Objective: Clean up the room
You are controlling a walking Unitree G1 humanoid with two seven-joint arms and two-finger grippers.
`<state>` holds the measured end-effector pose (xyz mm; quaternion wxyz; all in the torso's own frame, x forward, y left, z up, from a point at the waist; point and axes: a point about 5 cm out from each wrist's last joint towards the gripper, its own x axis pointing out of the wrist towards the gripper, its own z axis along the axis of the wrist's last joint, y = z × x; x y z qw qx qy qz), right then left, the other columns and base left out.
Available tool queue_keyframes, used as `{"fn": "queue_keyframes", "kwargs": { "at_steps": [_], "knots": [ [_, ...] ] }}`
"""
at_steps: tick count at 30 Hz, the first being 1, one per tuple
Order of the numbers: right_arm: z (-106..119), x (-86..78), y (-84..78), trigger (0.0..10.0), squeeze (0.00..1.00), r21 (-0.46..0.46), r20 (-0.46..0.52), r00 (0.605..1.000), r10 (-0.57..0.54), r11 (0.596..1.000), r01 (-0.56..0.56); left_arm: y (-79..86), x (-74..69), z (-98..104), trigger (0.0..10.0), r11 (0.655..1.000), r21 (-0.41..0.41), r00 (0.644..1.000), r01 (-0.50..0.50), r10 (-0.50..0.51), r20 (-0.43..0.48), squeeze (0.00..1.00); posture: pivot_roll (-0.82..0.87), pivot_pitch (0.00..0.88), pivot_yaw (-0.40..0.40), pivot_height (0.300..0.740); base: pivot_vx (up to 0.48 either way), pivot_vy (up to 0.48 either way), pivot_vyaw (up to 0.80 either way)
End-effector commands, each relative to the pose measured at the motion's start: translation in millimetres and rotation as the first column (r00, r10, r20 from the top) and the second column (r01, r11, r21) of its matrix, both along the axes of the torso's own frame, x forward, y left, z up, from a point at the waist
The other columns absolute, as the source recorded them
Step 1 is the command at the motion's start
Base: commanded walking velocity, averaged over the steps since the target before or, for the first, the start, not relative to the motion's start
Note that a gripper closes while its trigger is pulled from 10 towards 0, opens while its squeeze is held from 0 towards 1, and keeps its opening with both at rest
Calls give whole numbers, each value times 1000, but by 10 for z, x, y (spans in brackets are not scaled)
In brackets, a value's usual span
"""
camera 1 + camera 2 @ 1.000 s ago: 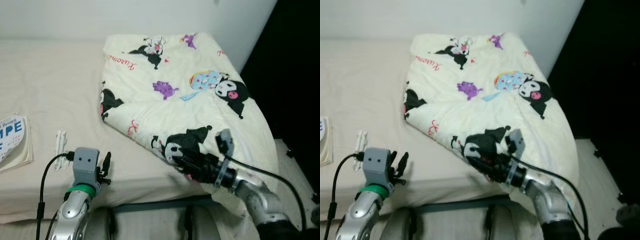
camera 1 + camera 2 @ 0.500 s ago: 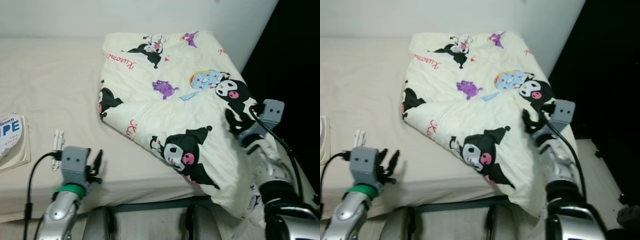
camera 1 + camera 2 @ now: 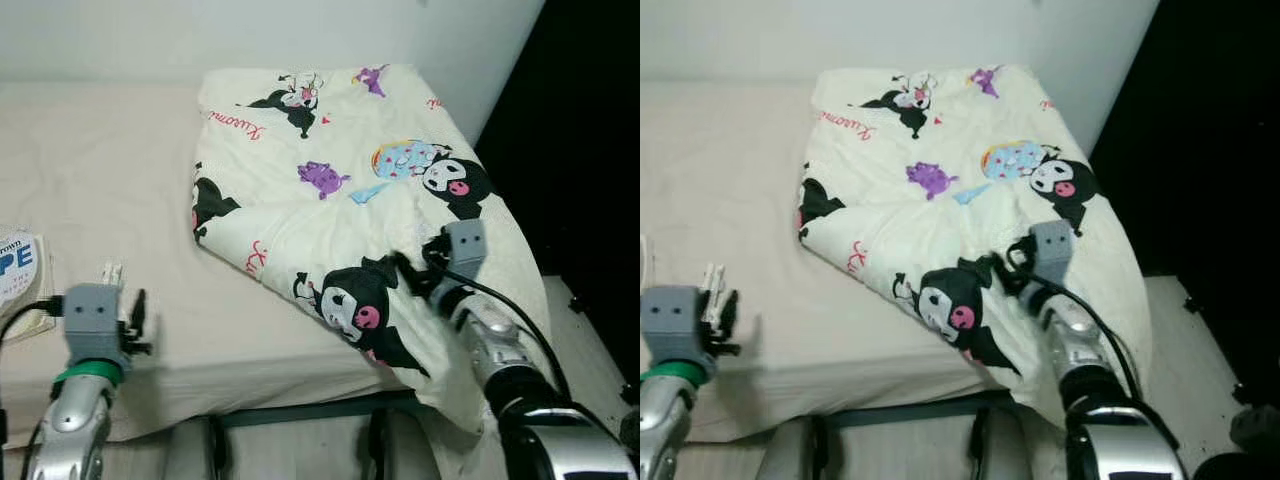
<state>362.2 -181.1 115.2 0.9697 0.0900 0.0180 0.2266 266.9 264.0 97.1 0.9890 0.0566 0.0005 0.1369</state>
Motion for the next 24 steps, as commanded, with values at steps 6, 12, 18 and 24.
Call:
{"fn": "queue_keyframes", "kwargs": {
  "at_steps": [6, 12, 18, 24],
  "knots": [
    [-15, -420, 4, 10000, 0, 262, 52, 856, 514, 820, -509, 241, -61, 44, 10000, 995, -24, 995, -94, 94, 36, 0, 79, 36, 23, 557, 0, 0, 0],
    [-28, -719, -323, 10000, 0, 265, 25, 791, 611, 759, -595, 250, -43, 48, 10000, 995, -23, 995, -93, 93, 42, 0, 70, 38, 32, 557, 0, 0, 0],
    [277, -244, -571, 10000, 0, 325, 174, 981, 88, 935, -142, 158, 66, 75, 10000, 998, -23, 997, -58, 59, 52, 0, 65, 36, 46, 557, 0, 0, 0],
    [453, -87, -608, 10000, 0, 419, 170, 976, -136, 906, 53, 122, 84, 99, 10000, 999, -7, 997, -38, 38, 63, 0, 71, 34, 47, 557, 0, 0, 0]
  ]
}}
